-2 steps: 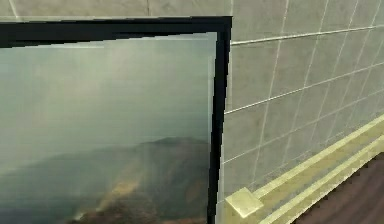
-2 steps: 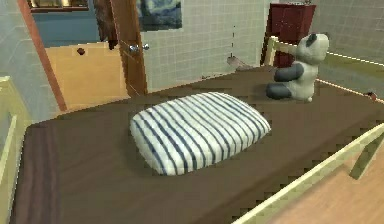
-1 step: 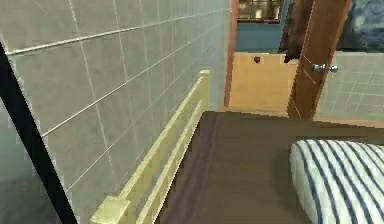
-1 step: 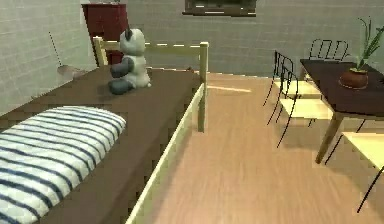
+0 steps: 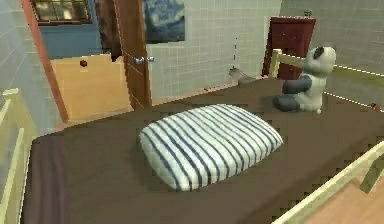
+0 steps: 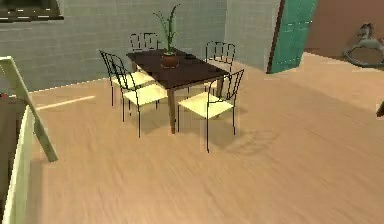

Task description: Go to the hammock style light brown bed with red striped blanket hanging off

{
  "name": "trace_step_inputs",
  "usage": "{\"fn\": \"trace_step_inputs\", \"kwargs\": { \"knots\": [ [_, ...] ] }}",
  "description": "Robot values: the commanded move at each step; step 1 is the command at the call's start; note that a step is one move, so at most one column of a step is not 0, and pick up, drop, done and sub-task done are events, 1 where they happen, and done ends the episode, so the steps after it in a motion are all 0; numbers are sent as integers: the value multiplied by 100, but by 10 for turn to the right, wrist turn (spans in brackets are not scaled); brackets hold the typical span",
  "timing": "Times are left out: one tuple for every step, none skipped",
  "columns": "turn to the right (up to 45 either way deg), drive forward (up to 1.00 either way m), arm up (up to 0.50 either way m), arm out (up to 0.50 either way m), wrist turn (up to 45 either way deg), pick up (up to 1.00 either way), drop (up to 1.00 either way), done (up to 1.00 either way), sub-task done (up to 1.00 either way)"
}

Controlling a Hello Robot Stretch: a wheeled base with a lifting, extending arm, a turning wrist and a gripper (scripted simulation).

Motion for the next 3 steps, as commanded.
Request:
{"fn": "trace_step_inputs", "kwargs": {
  "knots": [
    [450, 0, 0, 0, 0, 0, 0, 0, 0],
    [90, 0, 0, 0, 0, 0, 0, 0, 0],
    [0, 100, 0, 0, 0, 0, 0, 0, 0]
  ]
}}
